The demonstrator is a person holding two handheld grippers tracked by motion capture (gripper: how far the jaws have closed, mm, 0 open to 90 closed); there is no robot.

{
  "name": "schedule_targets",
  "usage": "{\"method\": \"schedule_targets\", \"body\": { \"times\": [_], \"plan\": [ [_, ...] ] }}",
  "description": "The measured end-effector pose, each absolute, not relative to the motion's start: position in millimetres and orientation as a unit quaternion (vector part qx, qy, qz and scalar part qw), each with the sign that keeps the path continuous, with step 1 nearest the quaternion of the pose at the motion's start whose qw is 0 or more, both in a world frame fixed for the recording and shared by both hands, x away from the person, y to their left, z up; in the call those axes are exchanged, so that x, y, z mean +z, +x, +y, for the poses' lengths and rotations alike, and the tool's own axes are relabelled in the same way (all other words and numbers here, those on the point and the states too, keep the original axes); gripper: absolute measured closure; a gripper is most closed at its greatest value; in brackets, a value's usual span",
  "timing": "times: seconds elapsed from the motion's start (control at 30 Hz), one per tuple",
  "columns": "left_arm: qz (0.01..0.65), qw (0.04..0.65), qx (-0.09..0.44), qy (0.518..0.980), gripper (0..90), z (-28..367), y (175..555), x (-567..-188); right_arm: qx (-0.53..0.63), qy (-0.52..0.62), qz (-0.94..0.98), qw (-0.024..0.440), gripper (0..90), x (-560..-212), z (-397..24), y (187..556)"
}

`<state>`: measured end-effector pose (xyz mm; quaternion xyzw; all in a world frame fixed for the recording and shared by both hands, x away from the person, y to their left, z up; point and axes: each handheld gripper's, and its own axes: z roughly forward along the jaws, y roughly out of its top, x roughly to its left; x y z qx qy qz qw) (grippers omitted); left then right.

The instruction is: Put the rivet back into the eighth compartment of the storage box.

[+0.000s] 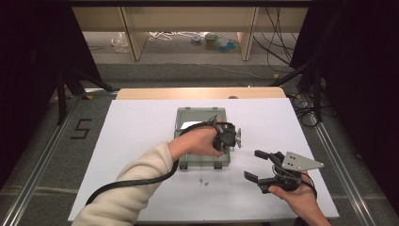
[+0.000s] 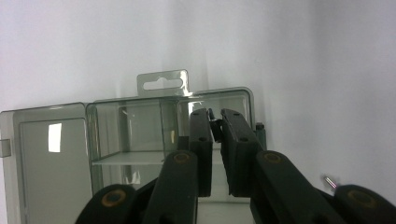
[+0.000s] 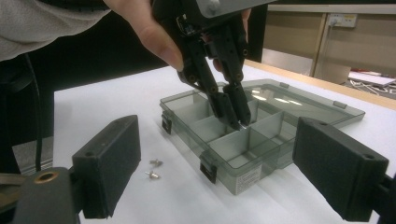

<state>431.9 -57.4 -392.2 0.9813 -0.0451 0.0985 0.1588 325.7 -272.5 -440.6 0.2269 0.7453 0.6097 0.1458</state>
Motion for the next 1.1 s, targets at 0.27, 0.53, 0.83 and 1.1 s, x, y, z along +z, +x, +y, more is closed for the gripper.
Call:
{"method": "schedule_targets", "body": {
  "times": [0.27, 0.53, 0.83, 1.1],
  "plan": [
    [-0.046, 0.167, 0.099, 0.980, 82.1, -61.8, 435.1, -395.3, 0.605, 0.229, 0.748, 0.148, 16.3, -440.1, -272.9, 325.1],
    [-0.035, 0.179, 0.104, 0.978, 68.5, -56.4, 437.2, -395.0, 0.605, 0.230, 0.748, 0.147, 16.3, -440.2, -273.1, 325.0],
    [-0.032, 0.171, 0.111, 0.978, 44.2, -29.1, 417.7, -386.5, 0.610, 0.227, 0.745, 0.145, 16.2, -440.7, -272.6, 325.8],
    [-0.049, 0.168, 0.089, 0.980, 33.6, 1.3, 392.7, -389.1, 0.604, 0.227, 0.750, 0.149, 16.2, -440.6, -272.4, 325.9]
  ]
}}
